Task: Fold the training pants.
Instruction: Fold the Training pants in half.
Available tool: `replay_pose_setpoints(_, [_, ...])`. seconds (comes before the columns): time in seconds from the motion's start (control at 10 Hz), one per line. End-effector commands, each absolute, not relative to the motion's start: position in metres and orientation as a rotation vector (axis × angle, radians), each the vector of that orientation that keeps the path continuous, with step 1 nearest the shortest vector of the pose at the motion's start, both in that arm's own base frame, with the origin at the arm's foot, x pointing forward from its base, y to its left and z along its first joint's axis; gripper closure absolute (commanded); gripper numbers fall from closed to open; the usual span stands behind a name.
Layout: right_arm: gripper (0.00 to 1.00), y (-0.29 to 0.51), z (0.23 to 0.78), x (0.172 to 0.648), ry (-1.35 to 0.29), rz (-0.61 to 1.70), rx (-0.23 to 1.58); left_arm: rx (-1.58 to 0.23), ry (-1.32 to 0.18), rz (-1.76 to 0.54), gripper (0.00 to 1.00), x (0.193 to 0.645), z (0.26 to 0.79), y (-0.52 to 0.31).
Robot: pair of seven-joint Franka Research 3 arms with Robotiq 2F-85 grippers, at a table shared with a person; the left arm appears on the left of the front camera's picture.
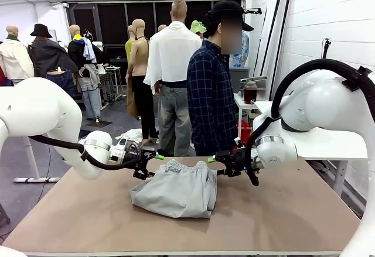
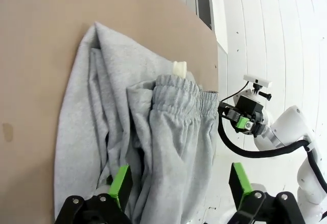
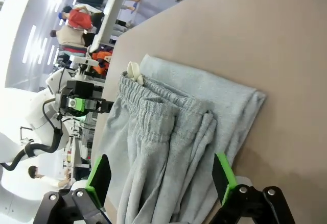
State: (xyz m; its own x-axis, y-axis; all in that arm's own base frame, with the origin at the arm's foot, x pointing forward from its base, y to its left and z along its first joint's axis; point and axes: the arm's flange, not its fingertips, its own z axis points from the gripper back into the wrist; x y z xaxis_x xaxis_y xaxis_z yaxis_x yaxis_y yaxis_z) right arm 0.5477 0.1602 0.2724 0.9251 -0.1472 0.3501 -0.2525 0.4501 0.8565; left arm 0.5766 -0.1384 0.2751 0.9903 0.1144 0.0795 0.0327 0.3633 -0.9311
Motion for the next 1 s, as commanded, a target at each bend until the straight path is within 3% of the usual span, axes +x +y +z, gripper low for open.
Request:
replay_pose_setpoints(0.0, [0.0, 0.1555, 0.2846, 0.5425, -0.392, 0.06, 1.078, -1.199, -0.186, 0.078, 0.0, 0.5626, 0.2817, -0.1285])
replay_pose_setpoints(0.3, [0.0, 0.1563, 0.2898, 0.5416, -0.401, 0.085, 1.072, -1.194, -0.236, 0.069, 0.0, 0.5556, 0.2884, -0.1207])
replay_pose_setpoints(0.4, [0.0, 0.153, 0.2897, 0.5455, -0.422, 0.078, 1.095, -1.199, -0.165, 0.084, 0.0, 0.5644, 0.2847, -0.1214])
replay_pose_setpoints(0.9, [0.0, 0.153, 0.2897, 0.5455, -0.422, 0.078, 1.095, -1.199, -0.165, 0.084, 0.0, 0.5644, 0.2847, -0.1214])
